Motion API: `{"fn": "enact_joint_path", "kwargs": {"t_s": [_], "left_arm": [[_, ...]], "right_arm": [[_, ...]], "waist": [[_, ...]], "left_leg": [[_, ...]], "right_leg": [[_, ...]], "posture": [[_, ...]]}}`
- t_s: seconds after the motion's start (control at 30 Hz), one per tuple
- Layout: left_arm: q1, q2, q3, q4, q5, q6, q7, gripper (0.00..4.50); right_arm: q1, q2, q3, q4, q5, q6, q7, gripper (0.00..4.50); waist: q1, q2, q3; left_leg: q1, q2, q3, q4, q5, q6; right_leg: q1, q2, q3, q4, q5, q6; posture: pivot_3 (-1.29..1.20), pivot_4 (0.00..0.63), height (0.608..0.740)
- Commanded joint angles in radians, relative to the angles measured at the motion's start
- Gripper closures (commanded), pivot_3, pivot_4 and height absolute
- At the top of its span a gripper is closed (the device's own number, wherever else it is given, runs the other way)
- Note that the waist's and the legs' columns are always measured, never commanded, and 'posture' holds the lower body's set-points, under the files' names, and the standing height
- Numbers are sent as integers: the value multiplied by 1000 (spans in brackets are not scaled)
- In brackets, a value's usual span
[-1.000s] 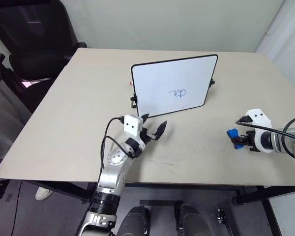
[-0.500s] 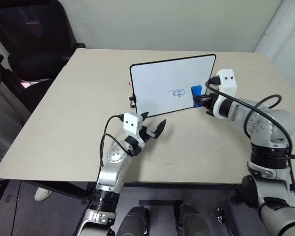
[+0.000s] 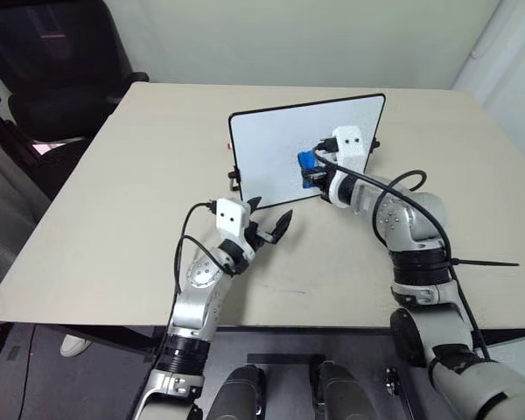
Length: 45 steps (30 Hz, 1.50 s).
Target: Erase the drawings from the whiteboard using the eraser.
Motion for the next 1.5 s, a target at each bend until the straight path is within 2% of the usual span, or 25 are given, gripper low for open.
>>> {"fn": "enact_joint_path", "kwargs": {"t_s": [0.03,0.33,0.57,0.73,0.97,1.2,1.27,1.5], "left_arm": [[-7,-1,10,-36,-9,-9,2,0],[3,-17,9,-50,-8,-18,15,0],[11,-13,14,-65,-8,-19,22,0],[10,-7,16,-68,-11,-17,24,0],[9,-5,16,-69,-10,-18,23,0],[17,0,19,-85,-10,-14,23,0],[19,2,19,-90,-10,-11,23,0],[34,8,19,-111,-17,1,23,0]], "right_arm": [[-55,19,10,61,-31,-54,-8,4057],[-122,56,14,251,-96,-150,-23,4057],[-174,51,-66,323,-94,-200,-75,4057],[-206,28,-132,452,-110,-236,-162,4057],[-238,14,-156,587,-124,-276,-212,4057],[-245,63,-113,514,-109,-247,-136,4057],[-242,76,-97,475,-105,-226,-112,4057],[-218,136,-42,300,-85,-110,-64,4057]], "waist": [[0,0,0],[-7,0,0],[-9,0,0],[-8,0,0],[-8,0,0],[-22,0,0],[-30,0,0],[-44,0,0]], "left_leg": [[0,0,0,0,0,0],[2,1,0,1,3,1],[2,1,0,0,5,-7],[2,1,0,0,5,-10],[2,1,0,0,5,-12],[2,4,0,-1,8,-6],[1,5,0,-1,10,-4],[-3,6,1,-2,8,-5]], "right_leg": [[0,0,0,1,0,0],[-2,0,0,9,3,-6],[-4,0,0,11,5,-9],[-3,0,0,10,5,-9],[-4,0,0,10,8,-9],[-8,2,-1,10,11,-7],[-10,3,-1,10,14,-13],[-15,4,-1,9,14,-14]], "posture": [[0,150,740],[0,150,740],[0,150,740],[0,150,740],[0,150,740],[0,150,740],[0,150,740],[0,150,740]]}}
